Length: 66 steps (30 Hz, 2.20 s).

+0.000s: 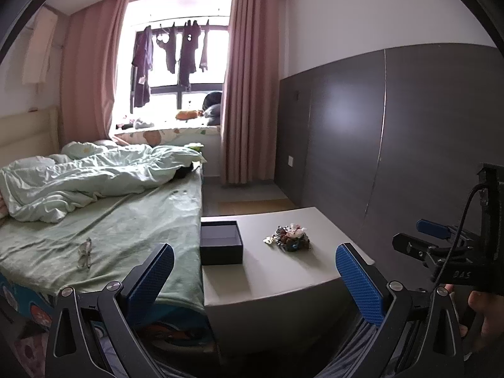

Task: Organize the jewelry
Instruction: 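Move both tools toward the jewelry pile beside the black box, then close the left tool on the white bag with red string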

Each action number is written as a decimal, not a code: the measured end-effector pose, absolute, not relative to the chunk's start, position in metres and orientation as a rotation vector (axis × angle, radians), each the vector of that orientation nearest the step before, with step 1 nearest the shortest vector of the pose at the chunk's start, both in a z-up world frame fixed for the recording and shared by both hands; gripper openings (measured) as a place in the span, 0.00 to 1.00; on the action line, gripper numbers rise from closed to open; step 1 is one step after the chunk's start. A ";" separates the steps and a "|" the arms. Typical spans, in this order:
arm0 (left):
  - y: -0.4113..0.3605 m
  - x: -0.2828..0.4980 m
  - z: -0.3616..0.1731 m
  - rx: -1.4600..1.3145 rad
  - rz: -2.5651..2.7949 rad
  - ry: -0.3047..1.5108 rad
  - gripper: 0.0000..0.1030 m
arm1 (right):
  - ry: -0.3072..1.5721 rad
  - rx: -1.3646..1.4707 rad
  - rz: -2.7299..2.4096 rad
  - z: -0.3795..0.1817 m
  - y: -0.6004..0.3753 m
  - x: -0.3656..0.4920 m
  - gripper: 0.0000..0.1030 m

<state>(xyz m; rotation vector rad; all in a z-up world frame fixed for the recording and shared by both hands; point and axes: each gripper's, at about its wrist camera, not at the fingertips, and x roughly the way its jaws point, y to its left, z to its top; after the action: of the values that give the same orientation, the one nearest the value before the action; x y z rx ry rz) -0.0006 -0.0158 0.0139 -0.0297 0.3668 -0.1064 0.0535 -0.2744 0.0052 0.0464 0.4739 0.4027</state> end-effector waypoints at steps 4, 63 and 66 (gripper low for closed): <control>-0.021 0.016 0.011 -0.020 -0.114 0.395 1.00 | 0.478 0.068 0.402 0.002 -0.282 0.059 1.00; -0.103 0.340 -0.136 -0.192 -0.469 0.904 0.49 | 0.909 0.306 0.359 -0.152 -0.360 0.295 0.77; -0.103 0.344 -0.144 -0.207 -0.462 0.919 0.38 | 0.910 0.310 0.356 -0.154 -0.362 0.297 0.77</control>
<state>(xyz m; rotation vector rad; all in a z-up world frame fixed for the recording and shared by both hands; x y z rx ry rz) 0.3441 -0.1030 -0.1438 -0.2074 0.9187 -0.4625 0.2966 -0.3623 -0.1540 0.3101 0.9100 0.3565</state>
